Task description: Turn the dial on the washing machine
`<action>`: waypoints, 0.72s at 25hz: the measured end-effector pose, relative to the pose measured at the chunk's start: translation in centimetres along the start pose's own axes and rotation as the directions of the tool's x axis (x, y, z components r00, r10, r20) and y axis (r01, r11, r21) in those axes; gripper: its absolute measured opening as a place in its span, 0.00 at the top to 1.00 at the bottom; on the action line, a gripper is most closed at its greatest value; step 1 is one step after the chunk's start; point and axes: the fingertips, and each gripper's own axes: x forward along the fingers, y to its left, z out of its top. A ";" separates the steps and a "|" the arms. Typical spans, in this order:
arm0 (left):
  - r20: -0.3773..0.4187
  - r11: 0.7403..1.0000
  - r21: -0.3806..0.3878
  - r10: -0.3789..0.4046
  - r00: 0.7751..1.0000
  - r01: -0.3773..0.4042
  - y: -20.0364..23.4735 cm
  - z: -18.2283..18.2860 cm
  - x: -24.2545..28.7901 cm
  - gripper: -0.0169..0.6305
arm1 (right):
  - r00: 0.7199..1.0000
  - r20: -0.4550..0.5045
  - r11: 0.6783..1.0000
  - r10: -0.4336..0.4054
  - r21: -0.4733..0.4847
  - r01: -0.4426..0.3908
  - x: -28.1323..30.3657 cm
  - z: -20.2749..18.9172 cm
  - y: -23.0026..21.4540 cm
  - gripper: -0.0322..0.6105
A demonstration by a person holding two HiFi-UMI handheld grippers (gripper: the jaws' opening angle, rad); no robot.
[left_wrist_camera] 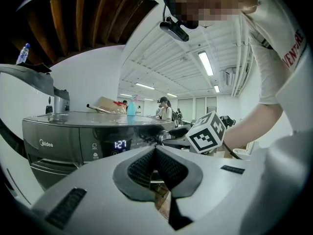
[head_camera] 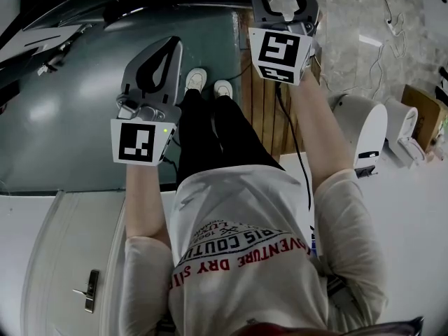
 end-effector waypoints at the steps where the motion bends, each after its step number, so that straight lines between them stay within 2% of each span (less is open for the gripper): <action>1: -0.002 1.000 0.002 0.000 1.000 0.000 -0.1 0.1 0.0 0.95 | 1.000 0.001 1.000 -0.003 0.002 0.003 -0.1 -0.1 0.0 0.54; 3: -0.001 1.000 0.014 -0.001 1.000 0.001 -0.3 0.4 0.0 0.95 | 1.000 0.016 1.000 0.016 0.022 -0.017 -0.7 0.1 0.1 0.54; 7: 0.020 0.999 0.033 -0.003 1.000 0.003 -0.3 2.3 0.2 0.95 | 0.991 0.102 0.992 0.082 0.087 -0.091 -3.0 2.4 0.4 0.55; 9: 0.036 0.999 0.046 0.004 0.999 -0.006 0.1 3.7 0.0 0.95 | 0.986 0.122 0.981 0.118 0.138 -0.134 -4.4 3.4 0.7 0.61; 11: 0.042 0.998 0.061 0.016 0.999 -0.018 0.3 5.1 -0.4 0.95 | 0.981 0.132 0.969 0.140 0.186 -0.163 -6.0 4.5 0.7 0.71; 13: 0.054 0.996 0.077 0.030 0.998 -0.034 0.5 6.4 -1.1 0.95 | 0.980 0.137 0.966 0.148 0.193 -0.173 -7.8 5.5 0.4 0.79; 18: 0.091 0.993 0.112 0.038 0.995 -0.048 0.3 9.8 -3.2 0.95 | 0.966 0.190 0.960 0.175 0.186 -0.211 -12.7 9.0 -0.2 0.86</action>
